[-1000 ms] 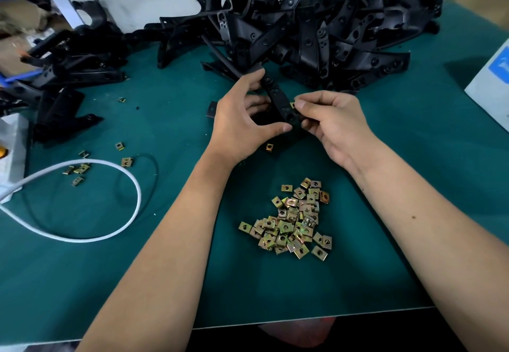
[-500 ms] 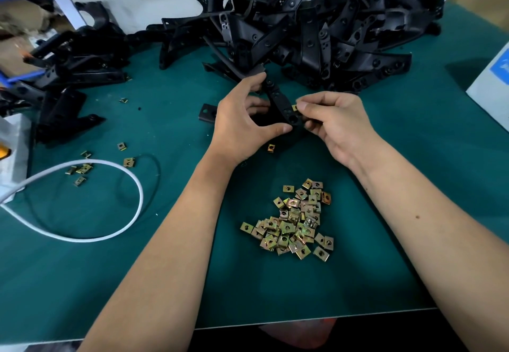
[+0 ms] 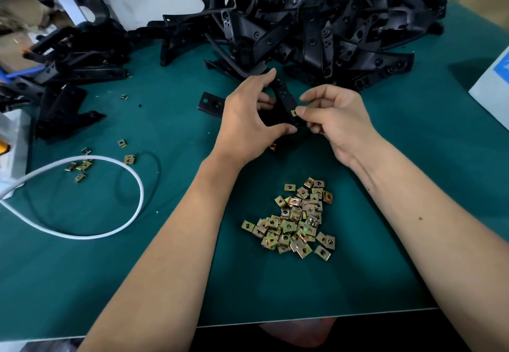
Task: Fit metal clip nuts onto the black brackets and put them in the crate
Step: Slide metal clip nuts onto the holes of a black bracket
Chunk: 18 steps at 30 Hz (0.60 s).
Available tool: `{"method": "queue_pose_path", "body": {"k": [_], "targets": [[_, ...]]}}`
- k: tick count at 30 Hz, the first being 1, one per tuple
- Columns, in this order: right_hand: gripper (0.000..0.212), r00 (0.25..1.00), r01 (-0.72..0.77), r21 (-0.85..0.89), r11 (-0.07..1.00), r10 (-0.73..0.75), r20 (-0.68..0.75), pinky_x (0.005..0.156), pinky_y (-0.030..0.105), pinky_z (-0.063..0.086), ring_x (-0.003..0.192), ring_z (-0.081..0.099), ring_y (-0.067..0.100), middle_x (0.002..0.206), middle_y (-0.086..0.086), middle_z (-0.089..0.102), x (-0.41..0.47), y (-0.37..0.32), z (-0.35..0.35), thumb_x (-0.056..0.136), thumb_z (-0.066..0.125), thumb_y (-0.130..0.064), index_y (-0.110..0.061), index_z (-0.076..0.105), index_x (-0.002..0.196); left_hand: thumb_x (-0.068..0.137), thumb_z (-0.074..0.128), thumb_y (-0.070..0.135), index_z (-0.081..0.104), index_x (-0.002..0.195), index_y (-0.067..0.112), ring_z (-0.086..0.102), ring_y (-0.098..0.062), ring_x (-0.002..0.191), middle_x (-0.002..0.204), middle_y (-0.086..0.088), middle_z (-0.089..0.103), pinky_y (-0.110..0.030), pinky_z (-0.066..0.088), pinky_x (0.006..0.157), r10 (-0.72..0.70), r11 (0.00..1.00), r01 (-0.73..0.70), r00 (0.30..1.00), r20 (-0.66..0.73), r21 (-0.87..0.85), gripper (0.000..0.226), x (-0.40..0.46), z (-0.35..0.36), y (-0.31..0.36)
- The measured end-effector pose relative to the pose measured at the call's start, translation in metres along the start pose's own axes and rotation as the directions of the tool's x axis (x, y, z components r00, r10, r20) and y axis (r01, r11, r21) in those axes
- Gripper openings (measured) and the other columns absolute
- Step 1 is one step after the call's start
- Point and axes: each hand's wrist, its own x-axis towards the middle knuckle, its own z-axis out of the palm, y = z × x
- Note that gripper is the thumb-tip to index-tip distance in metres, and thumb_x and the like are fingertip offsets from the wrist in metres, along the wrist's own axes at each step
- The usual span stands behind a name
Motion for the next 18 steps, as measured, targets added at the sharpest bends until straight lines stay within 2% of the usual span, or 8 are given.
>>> {"method": "queue_pose_path", "body": {"k": [7,10,12,13,15,16,18], "targets": [[0.023,0.984,0.176,-0.16,0.971,-0.174,0.025,0.068,0.02,0.051,0.063,0.062,0.01,0.073,-0.001,0.073,0.001,0.004,0.0,0.085,0.079,-0.008,-0.02,0.072,0.103,0.06,0.1,0.023,0.05,0.147,0.007,0.064,-0.014,0.105,0.135,-0.004,0.059,-0.028,0.058,0.09,0.009,1.0,-0.008,1.0,-0.01,0.028,0.101,0.001,-0.002,-0.002],[0.025,0.989,0.148,-0.14,0.979,-0.147,0.016,0.065,0.021,0.05,0.069,0.069,0.012,0.084,0.0,0.078,0.0,0.007,0.01,0.091,0.074,-0.015,-0.021,0.066,0.114,0.061,0.099,0.022,0.049,0.148,0.008,0.066,-0.013,0.103,0.127,-0.006,0.064,-0.021,0.056,0.091,-0.082,0.997,0.082,0.995,-0.062,-0.007,0.102,0.004,-0.008,-0.008],[0.021,0.986,0.163,-0.257,0.952,-0.17,-0.004,0.069,0.025,0.05,0.075,0.07,0.012,0.084,0.001,0.076,-0.001,0.009,0.017,0.093,0.073,-0.022,-0.02,0.064,0.112,0.062,0.099,0.021,0.048,0.149,0.008,0.067,-0.012,0.103,0.127,-0.007,0.065,-0.016,0.054,0.09,-0.151,0.988,0.148,0.982,-0.116,-0.033,0.102,0.006,-0.012,-0.013],[0.017,0.976,0.208,-0.369,0.906,-0.216,0.022,0.071,0.023,0.05,0.076,0.069,0.009,0.084,-0.001,0.074,-0.002,0.01,0.018,0.092,0.074,-0.025,-0.02,0.067,0.107,0.063,0.099,0.021,0.048,0.149,0.007,0.067,-0.012,0.104,0.131,-0.007,0.064,-0.017,0.054,0.091,-0.17,0.985,0.166,0.975,-0.143,-0.042,0.101,0.007,-0.013,-0.015],[0.01,0.948,0.319,-0.533,0.784,-0.268,0.173,0.069,0.013,0.044,0.073,0.062,-0.001,0.08,-0.009,0.071,-0.006,0.009,0.018,0.089,0.078,-0.029,-0.022,0.073,0.093,0.064,0.098,0.022,0.048,0.15,0.006,0.067,-0.012,0.106,0.139,-0.005,0.061,-0.022,0.056,0.093,-0.192,0.981,0.187,0.963,-0.187,-0.044,0.1,0.008,-0.016,-0.018],[0.011,0.929,0.368,-0.566,0.738,-0.262,0.262,0.066,0.01,0.041,0.071,0.06,-0.004,0.077,-0.012,0.069,-0.008,0.007,0.018,0.088,0.08,-0.032,-0.023,0.074,0.088,0.064,0.098,0.023,0.048,0.149,0.006,0.067,-0.012,0.106,0.14,-0.004,0.06,-0.023,0.056,0.093,-0.199,0.98,0.195,0.959,-0.203,-0.04,0.1,0.008,-0.016,-0.019],[0.019,0.89,0.44,-0.606,0.663,-0.233,0.392,0.065,0.013,0.04,0.07,0.057,-0.002,0.079,-0.012,0.067,-0.011,0.005,0.018,0.082,0.085,-0.038,-0.023,0.076,0.087,0.064,0.098,0.025,0.048,0.149,0.008,0.066,-0.009,0.105,0.14,-0.002,0.06,-0.022,0.056,0.093,-0.21,0.978,0.209,0.954,-0.215,-0.028,0.1,0.009,-0.017,-0.02]]}}
